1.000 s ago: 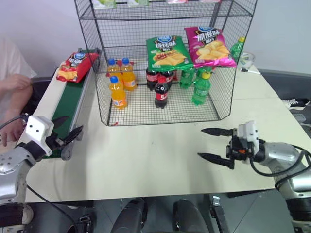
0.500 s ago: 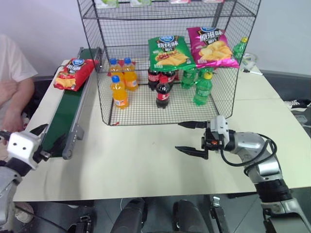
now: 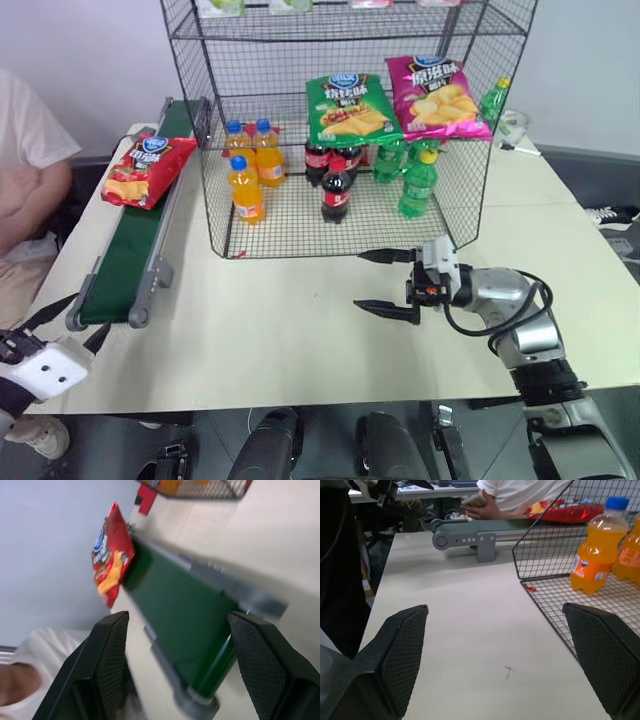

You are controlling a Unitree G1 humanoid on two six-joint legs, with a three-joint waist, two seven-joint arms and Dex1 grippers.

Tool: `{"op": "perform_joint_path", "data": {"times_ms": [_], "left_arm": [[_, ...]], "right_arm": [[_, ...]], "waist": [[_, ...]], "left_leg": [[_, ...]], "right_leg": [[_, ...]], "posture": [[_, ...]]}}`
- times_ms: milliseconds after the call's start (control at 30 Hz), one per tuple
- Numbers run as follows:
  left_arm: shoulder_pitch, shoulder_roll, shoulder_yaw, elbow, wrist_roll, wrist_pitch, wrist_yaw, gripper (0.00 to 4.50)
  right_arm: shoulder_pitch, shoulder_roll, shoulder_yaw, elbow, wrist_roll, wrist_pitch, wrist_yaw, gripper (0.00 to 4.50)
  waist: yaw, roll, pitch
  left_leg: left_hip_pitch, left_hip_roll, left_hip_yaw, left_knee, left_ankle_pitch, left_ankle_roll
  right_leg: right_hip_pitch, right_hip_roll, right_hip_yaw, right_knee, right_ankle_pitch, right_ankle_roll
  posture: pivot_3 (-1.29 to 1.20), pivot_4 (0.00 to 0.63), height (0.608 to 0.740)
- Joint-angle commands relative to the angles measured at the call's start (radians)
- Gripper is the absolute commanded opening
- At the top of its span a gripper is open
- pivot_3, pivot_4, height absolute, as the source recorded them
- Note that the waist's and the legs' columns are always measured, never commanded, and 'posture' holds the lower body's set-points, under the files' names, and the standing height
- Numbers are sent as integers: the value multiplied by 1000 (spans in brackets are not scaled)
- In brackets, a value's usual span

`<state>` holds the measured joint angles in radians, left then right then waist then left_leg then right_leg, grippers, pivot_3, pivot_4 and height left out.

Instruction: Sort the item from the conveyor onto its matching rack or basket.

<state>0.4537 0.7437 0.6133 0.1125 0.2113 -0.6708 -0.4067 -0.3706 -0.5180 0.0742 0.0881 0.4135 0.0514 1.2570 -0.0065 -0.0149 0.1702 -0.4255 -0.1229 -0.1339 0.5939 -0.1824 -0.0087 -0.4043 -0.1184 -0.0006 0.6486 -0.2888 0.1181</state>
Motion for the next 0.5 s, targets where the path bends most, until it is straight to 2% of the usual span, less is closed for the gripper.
{"op": "perform_joint_path", "data": {"times_ms": [33, 67, 133, 267, 500], "left_arm": [[-20, 31, 31, 51, 57, -51, 91, 3287], [-25, 37, 20, 64, 45, -60, 90, 3810], [-32, 50, 15, 85, 70, -93, 124, 4476], [-44, 77, 0, 132, 164, -133, 210, 4476], [-32, 113, -26, 229, 229, -207, 303, 4476]], "right_arm": [[-16, 1, -14, -3, 5, -18, 2, 4500], [-17, 0, -15, -3, 6, -17, 2, 4500], [-18, 1, -17, -8, 6, -14, -2, 4500], [-18, 4, -16, -19, 7, -7, -12, 4500], [-12, -7, -18, -28, 11, 4, -20, 4500]], "waist": [[-1, 0, 0], [-2, 0, 0], [-4, 0, 0], [-5, 0, 0], [-5, 0, 0]], "left_leg": [[0, 0, 0, 0, 0, 0], [0, 0, 0, 0, 0, 0], [0, 0, 0, 0, 0, 0], [0, 0, 0, 0, 0, 0], [0, 0, 0, -1, 0, 0]], "right_leg": [[0, 0, 0, 0, 0, 0], [0, 0, 0, 0, 0, 0], [-1, 0, 0, 0, 0, 0], [-1, 0, 0, 0, 0, 1], [-1, 1, -1, 1, 2, 4]], "posture": [[0, 150, 740], [0, 150, 740], [0, 150, 740], [0, 150, 740], [0, 150, 740]]}}
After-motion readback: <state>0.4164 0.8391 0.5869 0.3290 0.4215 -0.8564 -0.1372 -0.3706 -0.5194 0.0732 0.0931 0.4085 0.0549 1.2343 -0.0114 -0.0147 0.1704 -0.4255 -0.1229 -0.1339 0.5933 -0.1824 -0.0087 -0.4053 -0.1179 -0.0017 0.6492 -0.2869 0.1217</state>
